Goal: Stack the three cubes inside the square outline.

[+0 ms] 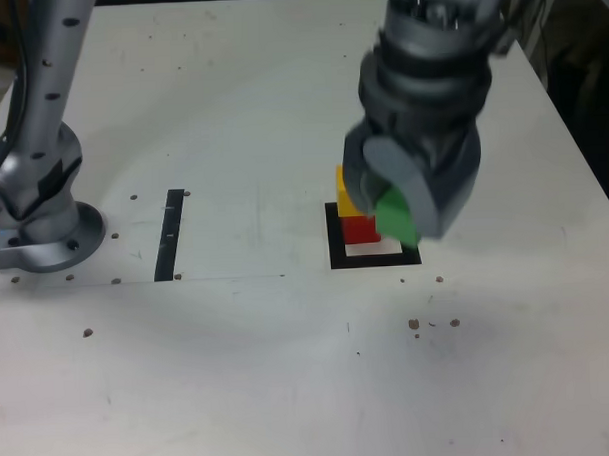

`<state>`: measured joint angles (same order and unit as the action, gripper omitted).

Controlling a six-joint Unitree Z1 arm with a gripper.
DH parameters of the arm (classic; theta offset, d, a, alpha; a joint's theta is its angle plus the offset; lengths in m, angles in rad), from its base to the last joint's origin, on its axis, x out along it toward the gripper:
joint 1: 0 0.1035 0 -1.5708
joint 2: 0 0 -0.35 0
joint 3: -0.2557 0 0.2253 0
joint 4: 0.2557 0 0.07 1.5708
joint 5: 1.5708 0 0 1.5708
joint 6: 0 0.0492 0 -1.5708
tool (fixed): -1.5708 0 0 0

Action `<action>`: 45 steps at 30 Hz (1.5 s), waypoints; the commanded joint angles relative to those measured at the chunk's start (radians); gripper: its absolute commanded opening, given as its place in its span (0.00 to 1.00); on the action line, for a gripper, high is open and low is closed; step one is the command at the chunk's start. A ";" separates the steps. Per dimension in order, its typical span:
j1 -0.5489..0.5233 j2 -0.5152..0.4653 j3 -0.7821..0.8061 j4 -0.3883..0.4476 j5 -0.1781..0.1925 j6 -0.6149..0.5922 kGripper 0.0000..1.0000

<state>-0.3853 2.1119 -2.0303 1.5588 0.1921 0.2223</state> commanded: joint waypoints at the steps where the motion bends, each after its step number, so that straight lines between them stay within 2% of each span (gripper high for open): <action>1: 0.034 -0.040 -0.074 0.056 0.006 -0.019 0.11; 6: 0.132 -0.081 -0.027 0.072 0.007 -0.119 0.11; 13: 0.241 -0.120 0.109 0.072 -0.042 -0.241 0.11; 24: 0.252 -0.106 0.150 0.055 -0.087 -0.295 0.11; 36: 0.262 -0.074 0.168 0.043 -0.086 -0.313 0.12; 40: 0.263 -0.059 0.168 0.035 -0.089 -0.312 0.16; 45: 0.264 -0.042 0.168 0.024 -0.089 -0.312 0.26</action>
<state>-0.1242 2.0632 -1.8620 1.5769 0.1020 -0.0891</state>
